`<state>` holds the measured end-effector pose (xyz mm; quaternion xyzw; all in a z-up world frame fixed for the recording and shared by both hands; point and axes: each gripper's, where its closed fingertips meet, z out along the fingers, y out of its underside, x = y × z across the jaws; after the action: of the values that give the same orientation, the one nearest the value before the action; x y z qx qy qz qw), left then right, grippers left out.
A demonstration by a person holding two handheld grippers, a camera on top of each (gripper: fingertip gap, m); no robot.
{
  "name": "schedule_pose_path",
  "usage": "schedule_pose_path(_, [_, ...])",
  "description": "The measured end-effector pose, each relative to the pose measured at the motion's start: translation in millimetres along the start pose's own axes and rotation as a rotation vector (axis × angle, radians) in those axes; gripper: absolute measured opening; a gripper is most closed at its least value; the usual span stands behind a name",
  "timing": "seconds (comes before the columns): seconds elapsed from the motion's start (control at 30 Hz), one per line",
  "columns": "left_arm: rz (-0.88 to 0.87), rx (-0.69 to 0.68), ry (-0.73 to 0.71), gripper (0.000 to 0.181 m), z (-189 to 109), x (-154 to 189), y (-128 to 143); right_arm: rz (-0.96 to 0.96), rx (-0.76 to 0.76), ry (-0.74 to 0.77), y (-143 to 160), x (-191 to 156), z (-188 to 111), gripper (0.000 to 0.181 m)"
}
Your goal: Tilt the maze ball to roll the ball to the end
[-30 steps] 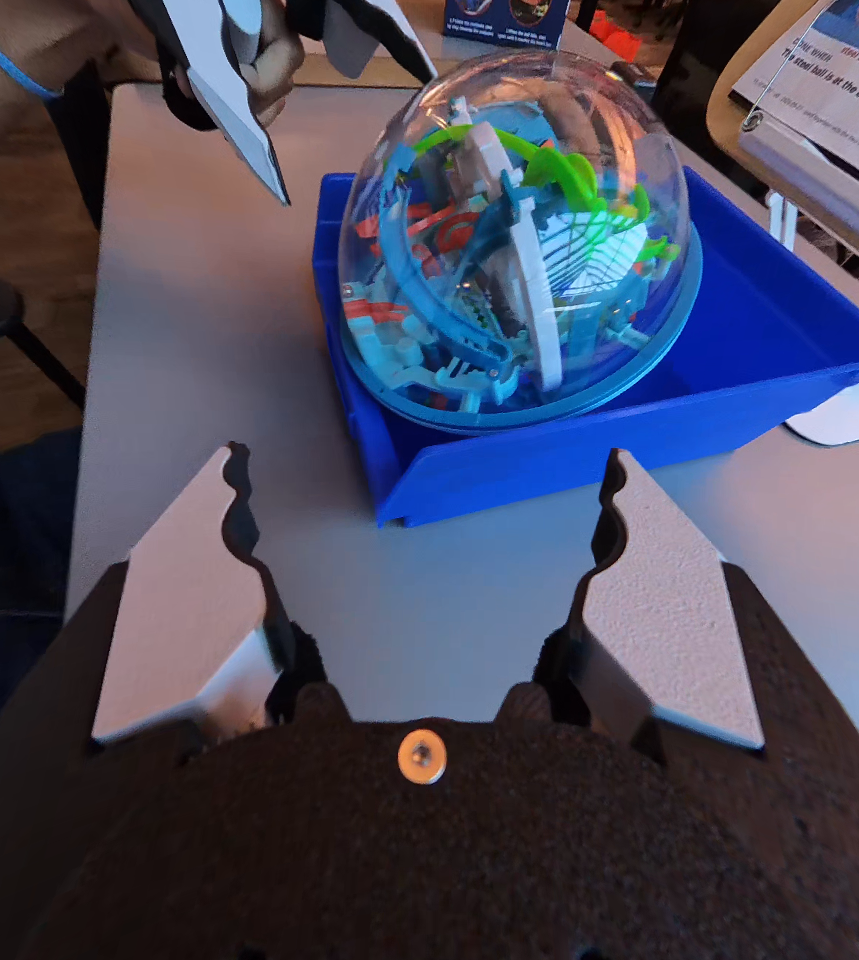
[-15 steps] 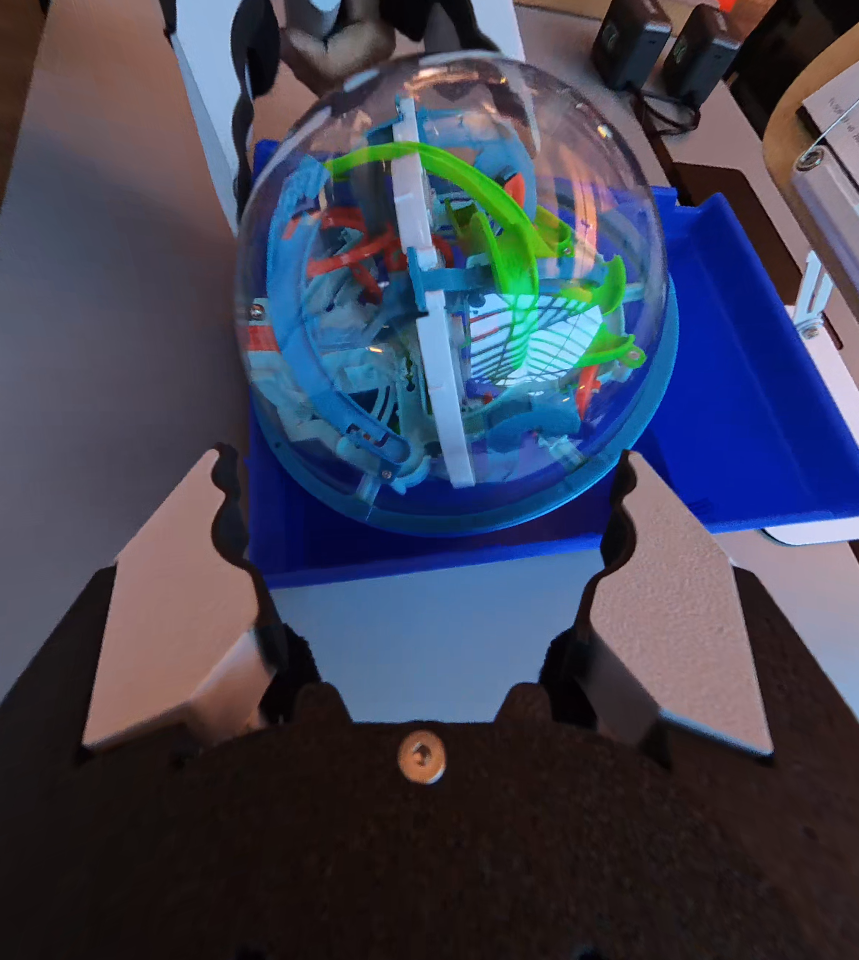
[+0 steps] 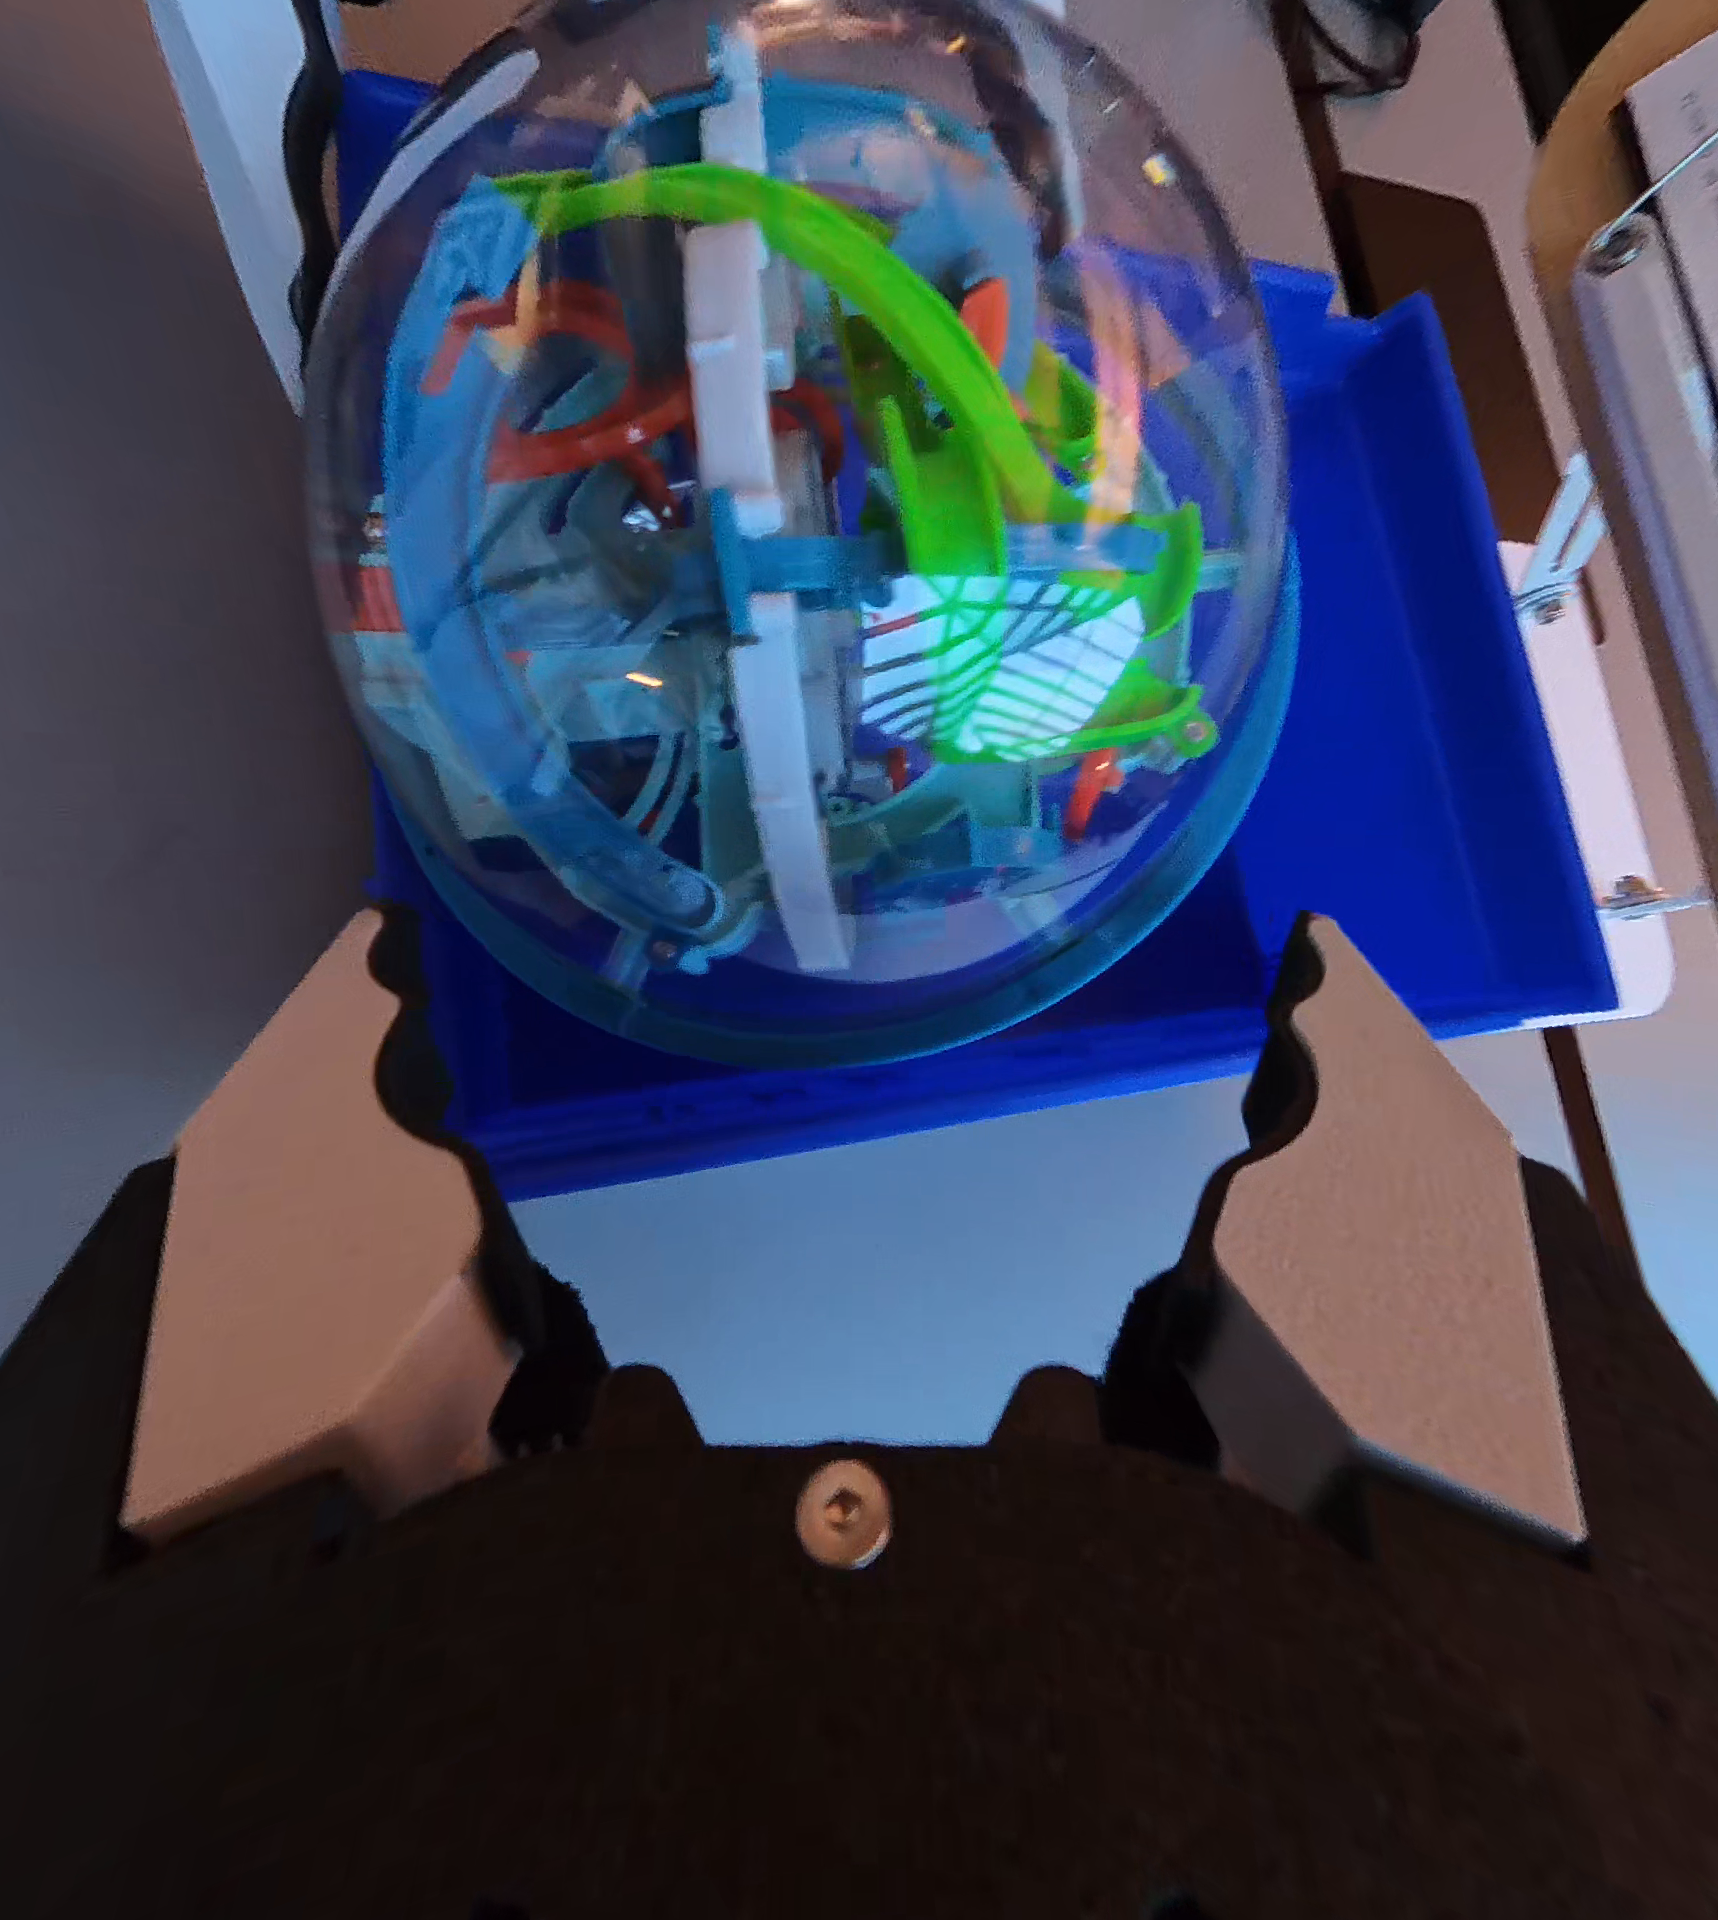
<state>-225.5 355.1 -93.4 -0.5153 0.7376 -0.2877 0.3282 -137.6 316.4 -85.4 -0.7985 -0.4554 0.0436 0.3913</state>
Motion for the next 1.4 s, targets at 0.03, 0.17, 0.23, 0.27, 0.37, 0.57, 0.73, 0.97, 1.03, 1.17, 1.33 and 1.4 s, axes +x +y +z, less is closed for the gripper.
schedule_pose_path(0.03, [-0.001, 0.002, 0.003, 0.155, -0.9, -0.5, -0.5, -0.009, 0.001, 0.011, -1.0, 1.7, -0.2, 0.154])
schedule_pose_path(0.17, [0.0, -0.052, 0.014, 0.158, -1.9, -2.9, 7.1, -0.048, -0.06, -0.03, 0.7, -4.5, 6.7, 0.154])
schedule_pose_path(0.23, [0.003, -0.07, 0.03, 0.155, -0.8, -0.8, 9.4, -0.062, -0.099, -0.03, 2.4, -4.0, 8.0, 0.154])
schedule_pose_path(0.27, [0.005, -0.081, 0.034, 0.154, 0.7, 0.4, 10.8, -0.069, -0.121, -0.025, 3.2, -3.4, 8.6, 0.154])
schedule_pose_path(0.37, [0.01, -0.097, 0.026, 0.157, 4.2, 1.0, 11.4, -0.098, -0.176, -0.001, 2.8, 1.5, 10.4, 0.154])
schedule_pose_path(0.57, [-0.106, -0.071, 0.066, 0.152, 2.5, -3.1, 4.3, -0.075, -0.134, -0.068, -9.3, -3.2, 21.0, 0.155])
schedule_pose_path(0.73, [-0.181, -0.051, 0.106, 0.149, 3.1, -9.6, 2.6, -0.05, -0.133, -0.073, -6.4, 1.0, 20.7, 0.154])
schedule_pose_path(0.97, [-0.287, -0.002, 0.176, 0.149, 8.8, -15.3, 3.5, -0.025, -0.106, -0.05, -8.6, 9.1, 23.8, 0.154])
schedule_pose_path(1.03, [-0.303, 0.017, 0.188, 0.149, 8.5, -15.6, 3.0, -0.02, -0.096, -0.063, -9.9, 10.8, 24.9, 0.154])
schedule_pose_path(1.17, [-0.309, 0.067, 0.183, 0.152, 7.4, -13.7, -0.2, 0.047, -0.053, -0.131, -6.8, 10.3, 26.1, 0.154])
schedule_pose_path(1.33, [-0.34, 0.156, 0.188, 0.144, 1.5, -16.9, -3.7, 0.153, 0.015, -0.205, -5.1, 7.9, 25.9, 0.152])
schedule_pose_path(1.4, [-0.347, 0.157, 0.183, 0.143, 2.0, -17.4, -4.1, 0.164, 0.021, -0.213, -4.7, 7.5, 25.7, 0.152])
